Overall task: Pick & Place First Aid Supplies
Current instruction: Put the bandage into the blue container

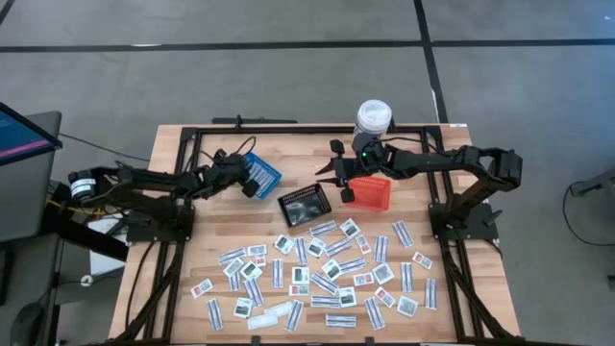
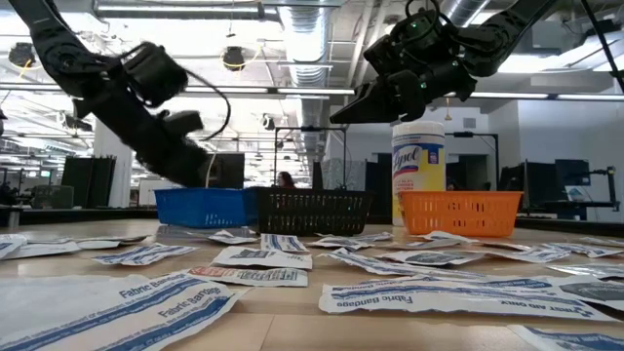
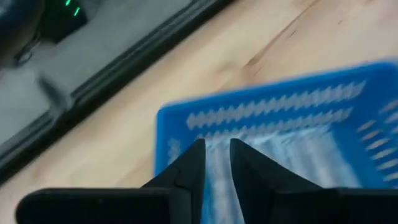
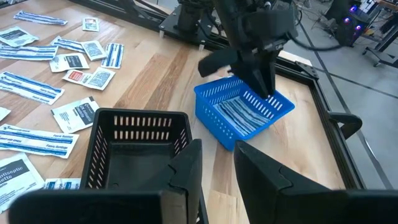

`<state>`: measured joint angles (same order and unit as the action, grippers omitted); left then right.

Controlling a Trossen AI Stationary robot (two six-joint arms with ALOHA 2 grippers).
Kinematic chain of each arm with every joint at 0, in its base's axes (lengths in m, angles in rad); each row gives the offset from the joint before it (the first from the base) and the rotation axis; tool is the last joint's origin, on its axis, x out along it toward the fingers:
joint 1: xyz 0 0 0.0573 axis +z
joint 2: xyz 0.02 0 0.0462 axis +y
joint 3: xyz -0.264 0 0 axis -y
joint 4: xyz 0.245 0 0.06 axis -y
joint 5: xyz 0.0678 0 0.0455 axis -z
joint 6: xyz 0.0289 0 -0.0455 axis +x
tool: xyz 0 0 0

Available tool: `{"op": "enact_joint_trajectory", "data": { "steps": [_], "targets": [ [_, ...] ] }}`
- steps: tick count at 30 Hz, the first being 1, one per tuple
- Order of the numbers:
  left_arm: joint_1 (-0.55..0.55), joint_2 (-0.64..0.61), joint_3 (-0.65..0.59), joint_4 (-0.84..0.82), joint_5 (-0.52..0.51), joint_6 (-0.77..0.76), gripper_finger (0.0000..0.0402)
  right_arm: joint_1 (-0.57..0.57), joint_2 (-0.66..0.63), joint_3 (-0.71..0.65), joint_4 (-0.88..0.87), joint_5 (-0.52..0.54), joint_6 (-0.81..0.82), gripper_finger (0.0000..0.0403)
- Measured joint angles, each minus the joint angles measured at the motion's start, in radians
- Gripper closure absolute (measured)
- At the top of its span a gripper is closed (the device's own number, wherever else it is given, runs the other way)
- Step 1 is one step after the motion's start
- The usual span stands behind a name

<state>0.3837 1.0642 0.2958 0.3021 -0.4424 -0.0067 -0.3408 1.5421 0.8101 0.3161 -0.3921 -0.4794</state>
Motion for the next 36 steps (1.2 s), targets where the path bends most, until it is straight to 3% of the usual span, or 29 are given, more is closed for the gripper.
{"op": "enact_joint_trajectory", "data": {
  "steps": [3,11,19,24,32,36],
  "targets": [
    [-0.045,-0.062,0.0,0.007,0.059,0.003,0.0325,0.0,0.0,0.0,0.0,0.0,0.0,0.0316],
    [-0.212,-0.171,0.0,0.007,0.344,-0.087,0.0325,0.0,0.0,0.0,0.0,0.0,0.0,0.0316],
    [-0.408,-0.088,0.0,-0.012,0.468,-0.236,0.0325,0.0,0.0,0.0,0.0,0.0,0.0,0.0316],
    [-0.47,-0.029,0.0,-0.086,0.536,-0.267,0.0325,0.0,0.0,0.0,0.003,0.0,0.0,0.0316],
    [-0.509,-0.01,0.0,-0.347,0.753,-0.445,0.0325,0.0,0.0,0.0,0.006,0.0,-0.001,0.0316],
    [-0.576,-0.011,0.003,-0.416,0.751,-0.436,0.0325,0.0,0.0,0.0,0.006,0.0,-0.001,0.0316]
  ]
}}
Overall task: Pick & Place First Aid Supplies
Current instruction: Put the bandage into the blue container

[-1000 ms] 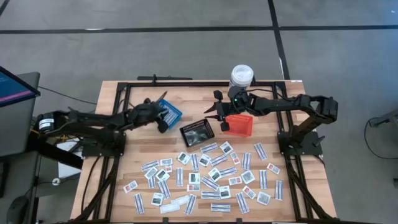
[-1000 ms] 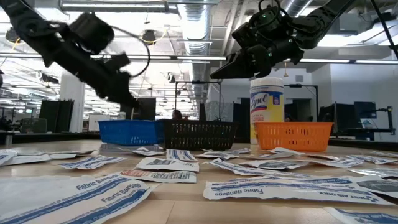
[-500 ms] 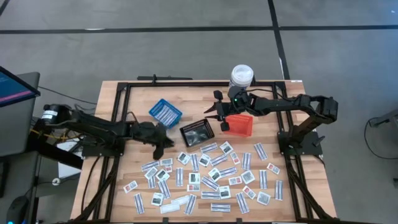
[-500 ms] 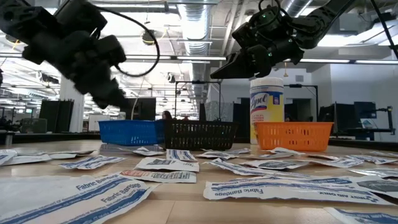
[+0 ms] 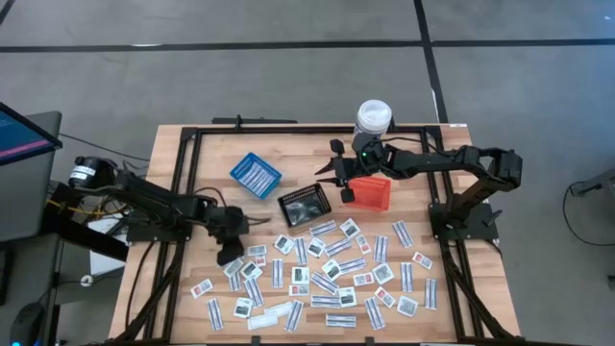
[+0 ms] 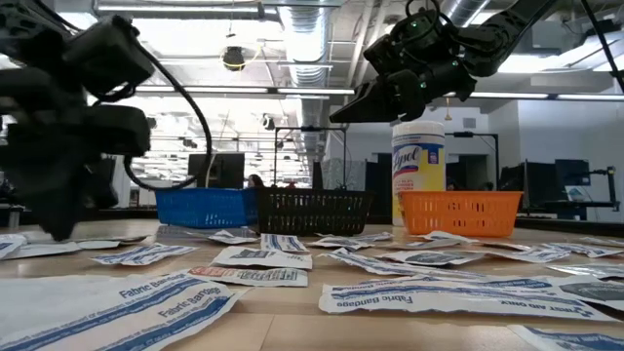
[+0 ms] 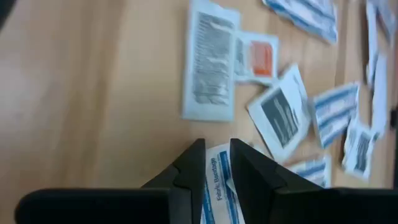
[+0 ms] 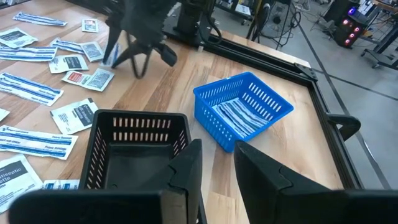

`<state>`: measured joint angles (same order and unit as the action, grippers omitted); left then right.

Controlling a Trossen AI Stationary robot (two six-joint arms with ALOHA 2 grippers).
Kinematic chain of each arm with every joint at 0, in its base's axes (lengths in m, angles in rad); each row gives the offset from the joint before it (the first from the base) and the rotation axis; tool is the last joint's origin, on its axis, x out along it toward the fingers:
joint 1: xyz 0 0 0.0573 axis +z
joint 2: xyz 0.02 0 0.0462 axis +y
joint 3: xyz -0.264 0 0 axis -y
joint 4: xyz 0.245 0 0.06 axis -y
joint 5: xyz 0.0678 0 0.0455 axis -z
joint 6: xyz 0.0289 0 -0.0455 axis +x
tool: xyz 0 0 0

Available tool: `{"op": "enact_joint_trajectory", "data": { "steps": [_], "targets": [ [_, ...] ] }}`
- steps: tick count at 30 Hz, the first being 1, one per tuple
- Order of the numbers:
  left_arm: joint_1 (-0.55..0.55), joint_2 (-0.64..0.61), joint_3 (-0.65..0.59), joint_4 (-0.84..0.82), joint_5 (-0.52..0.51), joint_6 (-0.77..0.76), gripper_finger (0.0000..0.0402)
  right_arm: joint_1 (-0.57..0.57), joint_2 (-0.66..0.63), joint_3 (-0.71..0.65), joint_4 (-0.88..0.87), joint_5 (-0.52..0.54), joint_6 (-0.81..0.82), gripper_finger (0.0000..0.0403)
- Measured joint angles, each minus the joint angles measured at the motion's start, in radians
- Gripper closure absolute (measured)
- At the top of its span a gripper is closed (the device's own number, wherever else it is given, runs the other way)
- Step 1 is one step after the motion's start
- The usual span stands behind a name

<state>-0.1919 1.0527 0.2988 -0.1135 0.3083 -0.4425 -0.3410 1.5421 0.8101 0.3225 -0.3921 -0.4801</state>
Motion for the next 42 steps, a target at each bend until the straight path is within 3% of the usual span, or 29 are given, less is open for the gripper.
{"op": "enact_joint_trajectory", "data": {
  "steps": [10,13,16,19,21,23,30,38,42],
  "targets": [
    [-0.141,-0.002,0.003,-0.038,-0.262,0.193,0.0326,0.0,0.0,0.0,0.0,0.0,0.0,0.0316],
    [-0.183,-0.003,0.004,-0.07,-0.422,0.303,0.0337,0.0,0.0,0.0,-0.001,0.0,0.0,0.0316],
    [-0.189,0.0,0.001,-0.087,-0.652,0.382,0.0354,0.0,0.0,0.0,-0.002,0.0,0.0,0.0316],
    [-0.158,0.004,-0.005,-0.107,-0.864,0.373,0.0365,0.0,0.0,0.0,-0.002,0.0,0.0,0.0316],
    [-0.12,0.004,-0.007,-0.108,-0.919,0.332,0.0368,0.0,0.0,0.0,-0.002,0.0,0.0,0.0316],
    [-0.079,0.004,-0.005,-0.093,-0.893,0.297,0.0368,0.0,0.0,0.0,-0.002,0.0,0.0,0.0316],
    [0.032,0.003,0.044,-0.086,-0.655,0.266,0.035,0.0,0.0,0.0,0.004,0.0,0.0,0.0316],
    [0.138,0.002,0.124,-0.225,-0.603,0.262,0.0286,0.0,0.0,0.0,0.002,0.0,0.0,0.0316],
    [0.179,0.002,0.124,-0.313,-0.48,0.229,0.0261,0.0,0.0,0.0,0.0,0.0,0.0,0.0316]
  ]
}}
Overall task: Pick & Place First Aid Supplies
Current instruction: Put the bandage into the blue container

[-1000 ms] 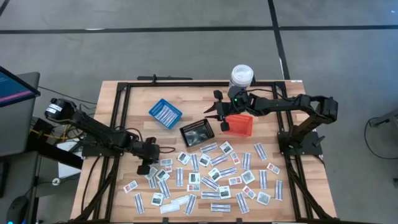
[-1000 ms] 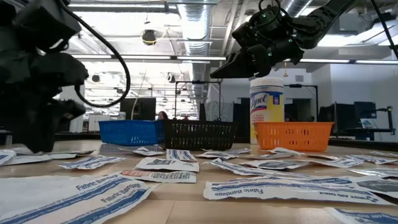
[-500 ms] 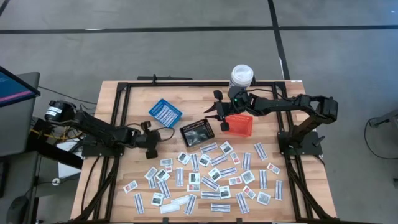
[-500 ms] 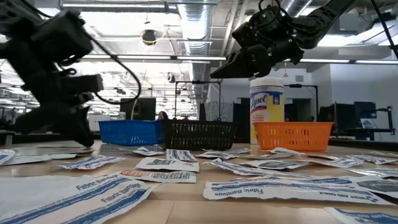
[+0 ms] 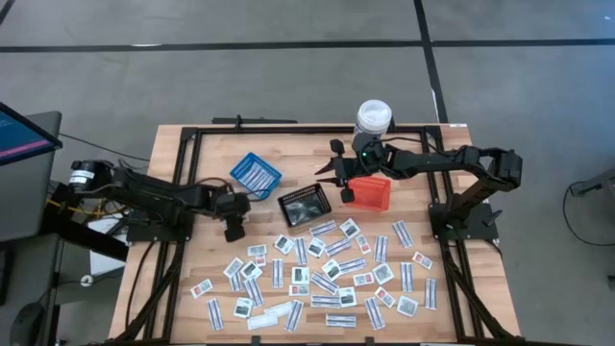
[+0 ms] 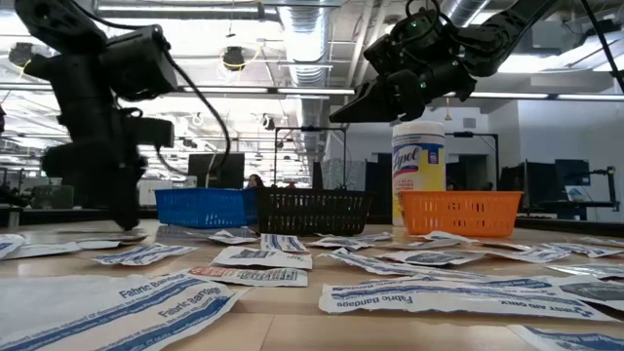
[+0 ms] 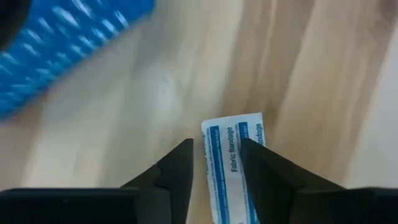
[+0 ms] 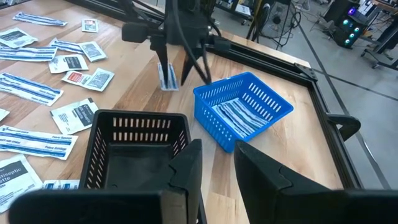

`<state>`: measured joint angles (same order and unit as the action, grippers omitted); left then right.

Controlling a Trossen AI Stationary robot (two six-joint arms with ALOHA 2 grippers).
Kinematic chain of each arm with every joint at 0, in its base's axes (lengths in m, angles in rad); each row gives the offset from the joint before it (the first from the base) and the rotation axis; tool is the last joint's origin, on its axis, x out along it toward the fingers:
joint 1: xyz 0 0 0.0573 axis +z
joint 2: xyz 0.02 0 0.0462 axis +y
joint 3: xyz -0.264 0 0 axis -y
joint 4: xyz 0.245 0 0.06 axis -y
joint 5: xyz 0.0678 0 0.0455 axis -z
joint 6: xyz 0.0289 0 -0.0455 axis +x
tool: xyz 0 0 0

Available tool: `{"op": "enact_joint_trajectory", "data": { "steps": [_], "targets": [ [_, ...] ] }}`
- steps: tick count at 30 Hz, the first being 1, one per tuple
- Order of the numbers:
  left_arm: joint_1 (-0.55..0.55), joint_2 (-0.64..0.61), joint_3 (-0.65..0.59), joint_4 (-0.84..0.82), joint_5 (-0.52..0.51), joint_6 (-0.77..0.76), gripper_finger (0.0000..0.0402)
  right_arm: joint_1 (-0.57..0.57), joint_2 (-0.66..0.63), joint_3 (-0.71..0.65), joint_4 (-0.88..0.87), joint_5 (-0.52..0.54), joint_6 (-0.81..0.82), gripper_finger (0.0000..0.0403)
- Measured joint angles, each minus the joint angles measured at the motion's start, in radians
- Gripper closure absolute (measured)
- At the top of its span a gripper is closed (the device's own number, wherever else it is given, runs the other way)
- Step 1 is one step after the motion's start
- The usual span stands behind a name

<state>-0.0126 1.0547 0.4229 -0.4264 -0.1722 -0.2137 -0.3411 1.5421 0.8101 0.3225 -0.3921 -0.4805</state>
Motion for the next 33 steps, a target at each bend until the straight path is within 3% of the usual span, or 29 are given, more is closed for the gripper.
{"op": "enact_joint_trajectory", "data": {
  "steps": [8,18,26,33],
  "targets": [
    [0.007,-0.004,-0.032,0.03,0.021,0.02,0.0267,0.0,0.0,0.0,0.0,0.0,0.0,0.0316],
    [0.009,-0.004,-0.092,0.179,0.07,0.022,0.039,0.0,0.0,0.0,-0.001,0.0,0.0,0.0316],
    [0.007,-0.023,-0.1,0.289,0.071,0.026,0.0376,0.0,0.0,0.0,0.0,0.0,0.0,0.0316],
    [0.007,-0.06,-0.049,0.363,-0.082,0.107,0.038,0.0,0.0,0.0,0.0,0.0,0.0,0.0316]
  ]
}}
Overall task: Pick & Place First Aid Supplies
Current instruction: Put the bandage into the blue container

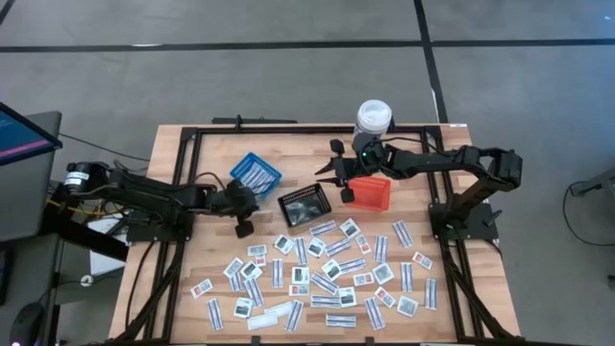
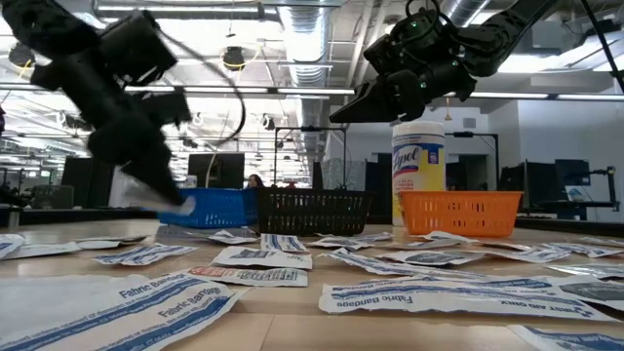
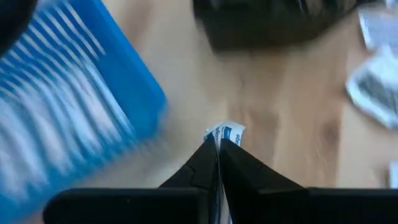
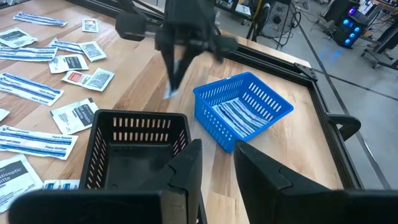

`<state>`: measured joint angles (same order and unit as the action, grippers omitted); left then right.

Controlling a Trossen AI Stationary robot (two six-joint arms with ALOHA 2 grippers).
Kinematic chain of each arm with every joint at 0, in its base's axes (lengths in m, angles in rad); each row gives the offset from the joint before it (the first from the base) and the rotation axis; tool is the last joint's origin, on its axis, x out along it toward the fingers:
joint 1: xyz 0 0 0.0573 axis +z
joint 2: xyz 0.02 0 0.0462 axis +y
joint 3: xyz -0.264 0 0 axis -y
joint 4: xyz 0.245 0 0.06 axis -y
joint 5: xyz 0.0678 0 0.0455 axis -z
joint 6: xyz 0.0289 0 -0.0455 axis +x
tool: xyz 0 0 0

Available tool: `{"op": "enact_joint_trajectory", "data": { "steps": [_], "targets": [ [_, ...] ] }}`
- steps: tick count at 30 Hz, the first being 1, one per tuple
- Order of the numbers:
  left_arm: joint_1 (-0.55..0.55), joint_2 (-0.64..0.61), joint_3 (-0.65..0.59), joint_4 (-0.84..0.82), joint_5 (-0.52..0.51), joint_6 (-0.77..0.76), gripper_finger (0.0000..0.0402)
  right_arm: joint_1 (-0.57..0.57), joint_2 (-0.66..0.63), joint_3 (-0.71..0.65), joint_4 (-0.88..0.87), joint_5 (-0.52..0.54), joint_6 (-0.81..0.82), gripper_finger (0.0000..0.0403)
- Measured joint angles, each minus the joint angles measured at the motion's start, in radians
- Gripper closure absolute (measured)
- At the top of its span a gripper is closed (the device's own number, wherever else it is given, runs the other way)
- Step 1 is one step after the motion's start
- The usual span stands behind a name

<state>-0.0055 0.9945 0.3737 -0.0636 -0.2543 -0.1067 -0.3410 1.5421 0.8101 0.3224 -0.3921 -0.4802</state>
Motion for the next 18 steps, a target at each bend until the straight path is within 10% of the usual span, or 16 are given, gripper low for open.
{"op": "enact_joint_trajectory", "data": {
  "steps": [8,18],
  "targets": [
    [0.09,-0.022,0.063,0.057,-0.248,0.098,0.038,0.0,0.0,0.0,0.0,0.0,0.001,0.0316],
    [0.351,0.145,0.063,0.19,-0.043,-0.174,0.0382,0.0,0.0,0.0,0.0,0.0,0.001,0.0316]
  ]
}}
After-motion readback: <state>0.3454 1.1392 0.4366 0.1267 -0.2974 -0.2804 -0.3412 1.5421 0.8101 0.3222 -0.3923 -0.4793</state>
